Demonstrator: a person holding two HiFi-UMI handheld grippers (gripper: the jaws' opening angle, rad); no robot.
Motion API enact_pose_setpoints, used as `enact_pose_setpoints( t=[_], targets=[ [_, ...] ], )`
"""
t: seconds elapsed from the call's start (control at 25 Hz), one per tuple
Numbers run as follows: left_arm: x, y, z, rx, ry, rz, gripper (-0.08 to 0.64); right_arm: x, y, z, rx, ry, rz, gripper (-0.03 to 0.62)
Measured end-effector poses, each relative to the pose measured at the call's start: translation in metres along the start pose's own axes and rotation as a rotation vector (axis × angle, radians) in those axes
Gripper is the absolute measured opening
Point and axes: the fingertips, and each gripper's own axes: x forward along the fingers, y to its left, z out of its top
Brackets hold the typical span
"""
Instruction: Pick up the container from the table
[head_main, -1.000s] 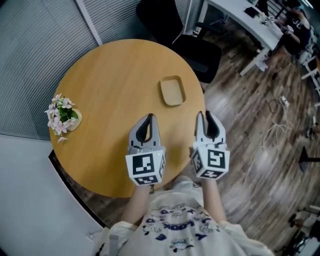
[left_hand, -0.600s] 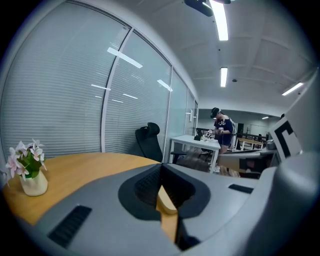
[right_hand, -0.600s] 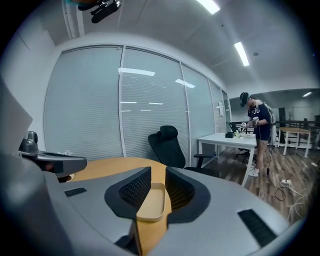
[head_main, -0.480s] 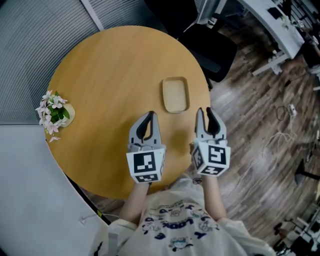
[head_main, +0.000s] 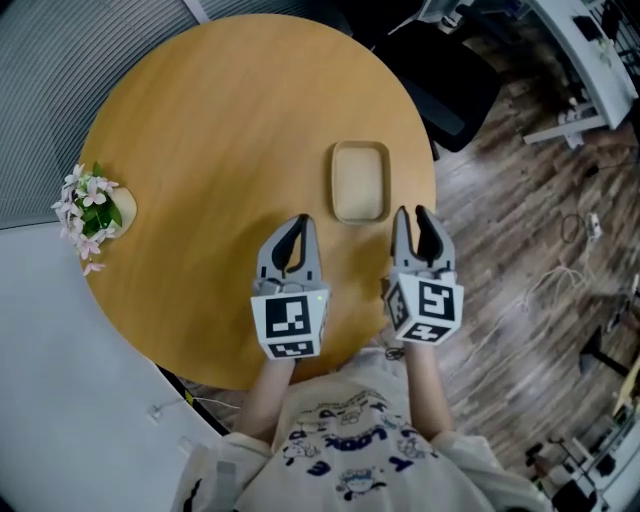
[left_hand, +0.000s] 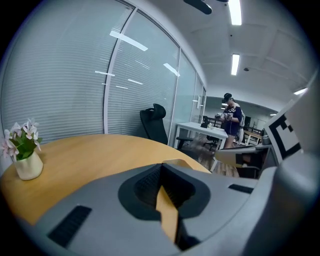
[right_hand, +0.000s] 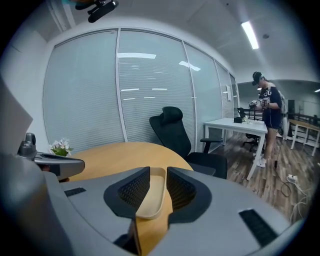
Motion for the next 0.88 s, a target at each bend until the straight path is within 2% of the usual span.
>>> enact_pose_setpoints(
  t=[0.48, 0.88],
  targets=[
    [0.030, 0.003, -0.039, -0.030, 0.083, 0.001, 0.003, 0.045, -0.004, -0.041, 0.004, 0.096, 0.037, 0.086],
    [0.042, 0.009, -0.068, -0.053, 0.143, 0.004, 0.003, 0.074, -0.006, -0.075, 0.034, 0.166, 0.036, 0.084]
  ],
)
